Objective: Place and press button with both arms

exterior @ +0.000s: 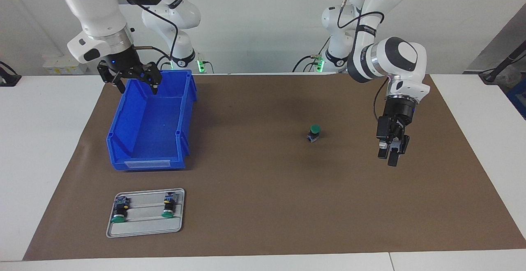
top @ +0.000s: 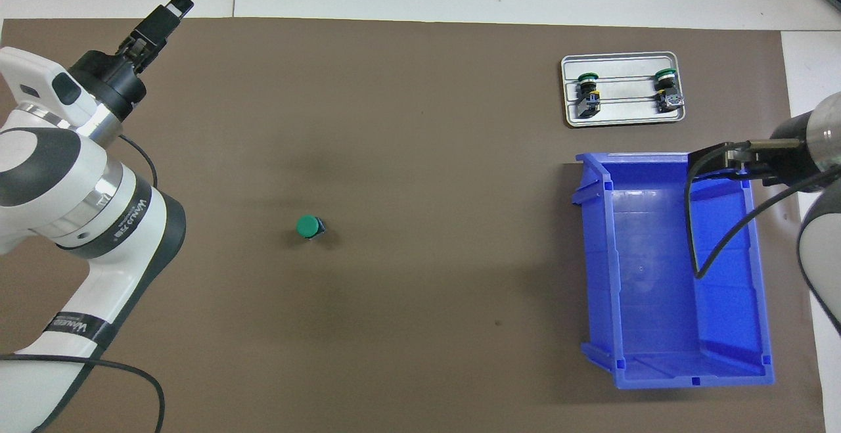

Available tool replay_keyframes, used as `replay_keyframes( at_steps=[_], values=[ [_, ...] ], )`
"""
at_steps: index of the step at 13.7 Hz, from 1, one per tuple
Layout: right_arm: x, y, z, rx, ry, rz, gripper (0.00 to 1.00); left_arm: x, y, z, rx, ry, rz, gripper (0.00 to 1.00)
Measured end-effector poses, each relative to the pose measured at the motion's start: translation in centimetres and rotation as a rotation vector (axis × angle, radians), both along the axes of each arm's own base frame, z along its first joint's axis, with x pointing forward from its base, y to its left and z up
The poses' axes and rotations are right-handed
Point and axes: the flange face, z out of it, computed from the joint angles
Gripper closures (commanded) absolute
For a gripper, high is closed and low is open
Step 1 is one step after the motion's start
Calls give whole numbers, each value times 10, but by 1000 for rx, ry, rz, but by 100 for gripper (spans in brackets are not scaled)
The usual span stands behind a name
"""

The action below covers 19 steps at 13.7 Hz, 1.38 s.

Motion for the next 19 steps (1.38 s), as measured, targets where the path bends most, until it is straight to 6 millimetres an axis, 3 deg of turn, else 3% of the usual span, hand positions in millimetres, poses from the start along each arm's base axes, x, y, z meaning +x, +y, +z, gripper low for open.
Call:
replay_keyframes(
  at_steps=[7, 10, 14, 19],
  values=[
    [0, 0, 0, 0, 0, 0, 0, 12, 3, 34, -179, 53, 53, 34],
    [0, 0, 0, 0, 0, 0, 0, 15, 4, 59, -250, 49, 70, 32],
    [0, 0, 0, 0, 0, 0, 0, 17, 9, 71, -342, 72, 100, 25],
    [0, 0, 0, 0, 0, 0, 0, 1, -5, 115, -432, 51, 86, 21]
  ],
)
